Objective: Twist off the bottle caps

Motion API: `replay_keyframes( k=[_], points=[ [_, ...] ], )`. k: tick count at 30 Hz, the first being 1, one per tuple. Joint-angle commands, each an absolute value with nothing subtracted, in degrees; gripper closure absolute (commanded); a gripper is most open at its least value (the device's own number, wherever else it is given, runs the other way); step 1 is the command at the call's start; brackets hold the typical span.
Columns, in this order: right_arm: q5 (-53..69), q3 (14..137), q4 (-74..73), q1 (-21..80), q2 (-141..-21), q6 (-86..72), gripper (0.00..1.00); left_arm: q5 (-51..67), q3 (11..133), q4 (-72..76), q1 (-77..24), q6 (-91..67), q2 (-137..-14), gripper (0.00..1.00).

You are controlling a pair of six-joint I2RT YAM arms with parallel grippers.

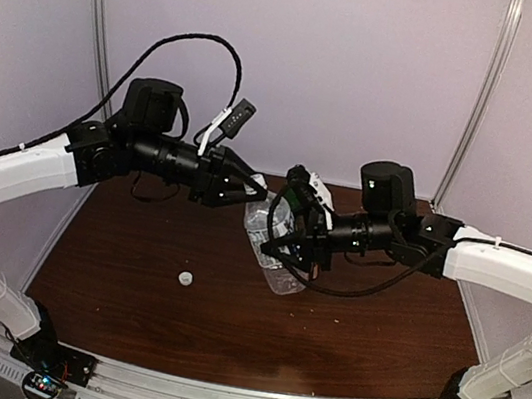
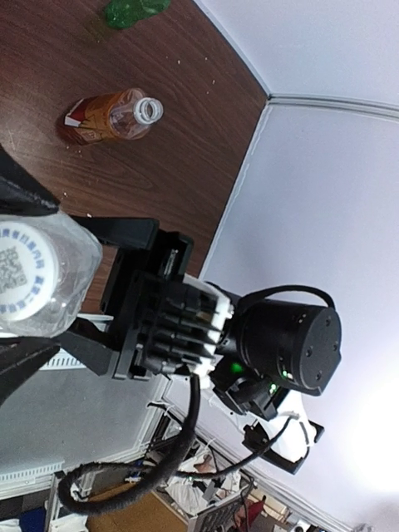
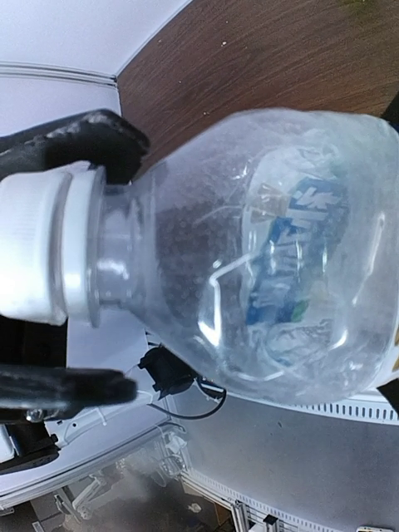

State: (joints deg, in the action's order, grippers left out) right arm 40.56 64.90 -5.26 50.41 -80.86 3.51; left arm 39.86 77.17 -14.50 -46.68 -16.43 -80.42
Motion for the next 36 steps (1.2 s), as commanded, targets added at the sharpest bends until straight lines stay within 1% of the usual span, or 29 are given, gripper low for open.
replay_keyframes(
  k=[1,2,3,8,13,18,25,30,33,36],
  points=[
    [43.33,62.83,-1.12,50.53,-77.71,0.98,0.48,38.65,74.58,-7.27,-47.11,-16.38,-76.59,0.41],
    [43.66,62.75,-1.06,50.51,-77.49,0.57,0.49,38.16,73.97,-6.37,-47.11,-16.47,-75.99,0.35],
    [44.06,62.75,-1.12,50.52,-77.23,0.31,0.5,37.8,73.33,-5.5,-47.01,-16.75,-75.34,0.27],
    [45.98,61.97,-0.18,50.71,-76.43,-2.01,0.53,37.1,69.54,-0.47,-46.77,-18.41,-71.33,0.03],
    [49.44,61.67,2.45,50.94,-76.75,-4.29,0.55,36.96,67.68,2.55,-46.09,-18.44,-68.75,0.02],
    [52.43,62.3,3.34,51.46,-77.99,-4.82,0.56,43.34,68.27,4.95,-45.79,-20.09,-71.13,0.03],
    [57.1,62.48,4.89,51.83,-78.83,-5.21,0.57,49.24,66.65,15.07,-45.7,-26.42,-73.54,0.2],
    [59.7,62.33,5.11,51.86,-79.18,-4.8,0.57,52.42,65.13,19.47,-45.77,-29.08,-74.6,0.34],
    [61.14,62.1,5.8,51.86,-79.44,-5.07,0.57,54.12,63.98,23.13,-45.79,-31.47,-75.33,0.39],
    [61.98,61.94,6.71,51.83,-79.71,-5.18,0.58,55.59,63.12,27.16,-45.77,-33.8,-76.18,0.41]
  ],
)
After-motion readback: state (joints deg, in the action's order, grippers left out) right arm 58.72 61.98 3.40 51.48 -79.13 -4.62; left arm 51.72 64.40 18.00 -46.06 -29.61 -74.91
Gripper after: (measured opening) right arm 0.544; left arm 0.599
